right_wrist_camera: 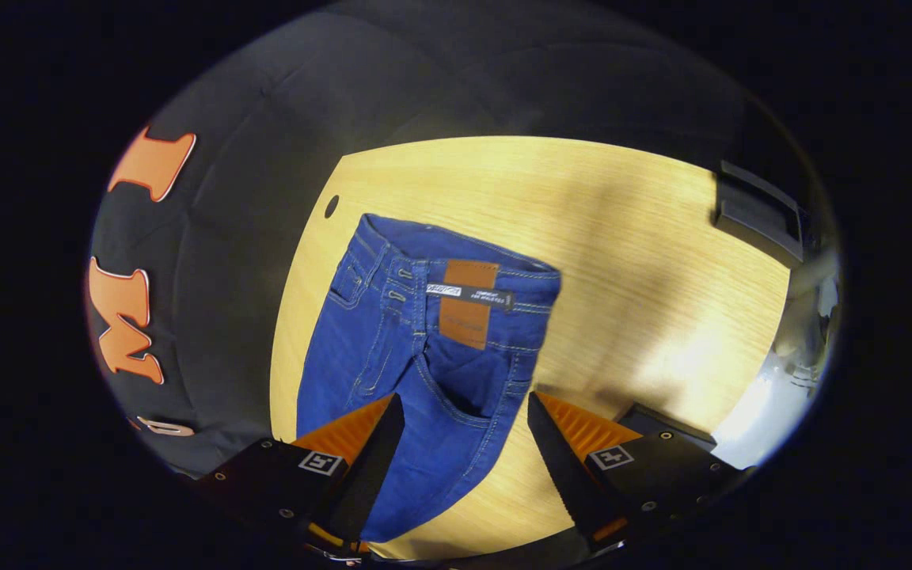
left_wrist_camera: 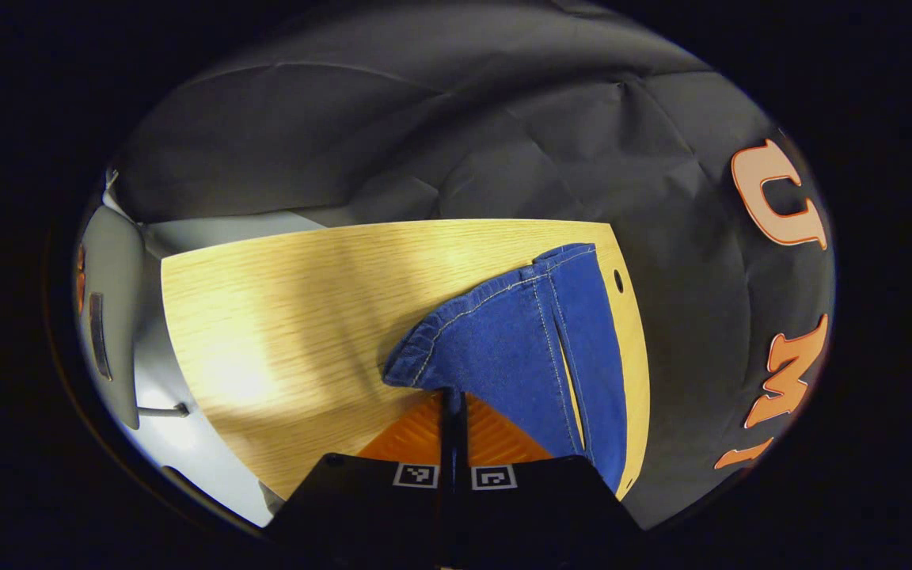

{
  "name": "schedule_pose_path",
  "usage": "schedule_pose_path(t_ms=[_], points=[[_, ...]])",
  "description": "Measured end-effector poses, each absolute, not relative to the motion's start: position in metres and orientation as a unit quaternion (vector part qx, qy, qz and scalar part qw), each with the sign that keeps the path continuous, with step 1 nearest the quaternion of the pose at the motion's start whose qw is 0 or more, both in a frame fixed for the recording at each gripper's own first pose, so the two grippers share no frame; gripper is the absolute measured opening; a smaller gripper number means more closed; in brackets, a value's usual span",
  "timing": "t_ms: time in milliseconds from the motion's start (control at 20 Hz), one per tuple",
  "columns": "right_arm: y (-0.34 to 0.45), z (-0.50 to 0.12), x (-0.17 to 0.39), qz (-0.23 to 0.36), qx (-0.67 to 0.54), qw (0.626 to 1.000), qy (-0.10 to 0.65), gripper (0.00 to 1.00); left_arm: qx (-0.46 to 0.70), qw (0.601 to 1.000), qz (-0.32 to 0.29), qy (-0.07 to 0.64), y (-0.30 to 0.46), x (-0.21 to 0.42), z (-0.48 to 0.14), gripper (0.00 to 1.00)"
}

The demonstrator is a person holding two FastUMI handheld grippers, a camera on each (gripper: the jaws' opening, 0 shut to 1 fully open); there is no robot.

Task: Grasp the waist and the cuffs of the jeans and fold them to make the two legs overlap; first hold the waist and fold one-third of the jeans toward the cuffs, then hold the cuffs and fold the remaining one-third in the same direction to finish folding.

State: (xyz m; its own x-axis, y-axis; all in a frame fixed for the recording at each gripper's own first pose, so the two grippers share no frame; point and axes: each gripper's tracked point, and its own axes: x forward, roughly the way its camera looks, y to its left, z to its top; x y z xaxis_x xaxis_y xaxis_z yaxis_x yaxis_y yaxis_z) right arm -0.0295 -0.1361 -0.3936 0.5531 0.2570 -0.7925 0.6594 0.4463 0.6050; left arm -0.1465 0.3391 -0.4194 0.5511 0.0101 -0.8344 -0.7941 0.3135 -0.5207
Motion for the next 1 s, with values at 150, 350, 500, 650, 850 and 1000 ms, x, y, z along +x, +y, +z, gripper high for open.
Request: schedule_pose_path(t_ms=[150,350,500,650,850,1000], points=[[-0.135,-0.404,-0.024,-0.141,0.521,0.712,0.449,0.97,-0.517,0.719,0.273,0.375,0.340,-0.145,-0.410,0.01],[-0.127,-0.408,0.002,-0.124,0.533,0.713,0.438,0.90,-0.498,0.740,0.250,0.378,0.335,-0.133,-0.393,0.01],[-0.128,-0.422,-0.003,-0.147,0.510,0.711,0.461,0.52,-0.473,0.764,0.217,0.382,0.330,-0.116,-0.376,0.01],[-0.124,-0.416,0.000,-0.143,0.534,0.703,0.447,0.19,-0.459,0.774,0.205,0.386,0.333,-0.107,-0.360,0.00],[-0.123,-0.403,0.002,-0.142,0.554,0.691,0.442,0.08,-0.443,0.774,0.198,0.406,0.335,-0.106,-0.363,0.00],[-0.128,-0.391,0.001,-0.141,0.543,0.701,0.441,0.08,-0.437,0.771,0.194,0.421,0.332,-0.113,-0.363,0.01]])
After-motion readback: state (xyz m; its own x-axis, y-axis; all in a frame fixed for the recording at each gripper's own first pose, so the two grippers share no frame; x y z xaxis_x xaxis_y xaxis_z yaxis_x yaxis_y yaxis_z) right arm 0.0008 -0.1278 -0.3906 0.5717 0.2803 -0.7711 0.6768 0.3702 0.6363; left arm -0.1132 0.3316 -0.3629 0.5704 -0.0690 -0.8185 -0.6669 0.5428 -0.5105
